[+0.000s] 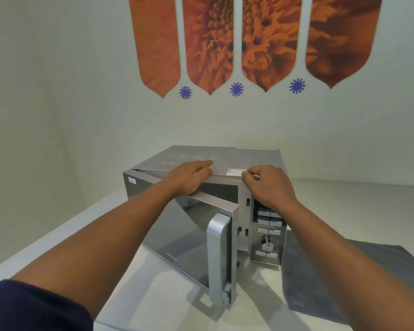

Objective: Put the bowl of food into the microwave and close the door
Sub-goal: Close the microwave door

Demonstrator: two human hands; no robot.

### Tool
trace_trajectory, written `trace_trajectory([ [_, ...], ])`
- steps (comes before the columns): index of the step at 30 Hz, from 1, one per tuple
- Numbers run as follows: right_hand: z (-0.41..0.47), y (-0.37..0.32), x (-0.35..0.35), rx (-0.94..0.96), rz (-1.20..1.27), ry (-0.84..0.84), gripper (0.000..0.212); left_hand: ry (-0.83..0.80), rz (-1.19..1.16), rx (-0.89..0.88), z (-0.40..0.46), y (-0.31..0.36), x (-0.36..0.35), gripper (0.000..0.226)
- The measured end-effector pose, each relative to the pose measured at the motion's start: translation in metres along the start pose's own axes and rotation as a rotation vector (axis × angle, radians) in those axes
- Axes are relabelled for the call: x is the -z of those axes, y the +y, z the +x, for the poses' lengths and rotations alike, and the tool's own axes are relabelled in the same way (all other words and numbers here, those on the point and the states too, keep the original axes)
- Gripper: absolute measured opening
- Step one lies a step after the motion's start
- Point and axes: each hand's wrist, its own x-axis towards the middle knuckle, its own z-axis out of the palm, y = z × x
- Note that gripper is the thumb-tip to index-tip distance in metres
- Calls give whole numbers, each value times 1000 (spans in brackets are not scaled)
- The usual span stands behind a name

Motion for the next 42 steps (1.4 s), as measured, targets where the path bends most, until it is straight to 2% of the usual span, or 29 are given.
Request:
trace_trajectory([
  [5, -17, 9, 6, 81, -237, 34, 43, -26, 21, -145, 12, 20, -14, 68],
  [8, -20, 13, 9, 65, -160, 20, 45, -24, 139, -301, 14, 32, -23, 77],
  [12, -22, 14, 13, 92, -158, -46, 48, -2, 216, -467, 18, 42, -36, 73],
  [15, -22, 20, 9, 101, -295, -110, 71, 31, 274, -532, 25, 41, -43, 72],
  [17, -23, 24, 5, 99, -341, -90, 81, 49, 283, -553, 29, 38, -46, 74],
  [20, -23, 26, 0, 85, -334, -42, 77, 56, 259, -576, 32, 35, -49, 77],
  [26, -21, 29, -9, 61, -344, 21, 56, 39, 242, -589, 38, 35, -48, 69],
  [34, -22, 26, -13, 43, -338, 84, 56, 20, 241, -572, 44, 34, -51, 71],
  [42, -23, 27, -16, 58, -349, 133, 41, 6, 240, -543, 48, 34, -52, 84],
])
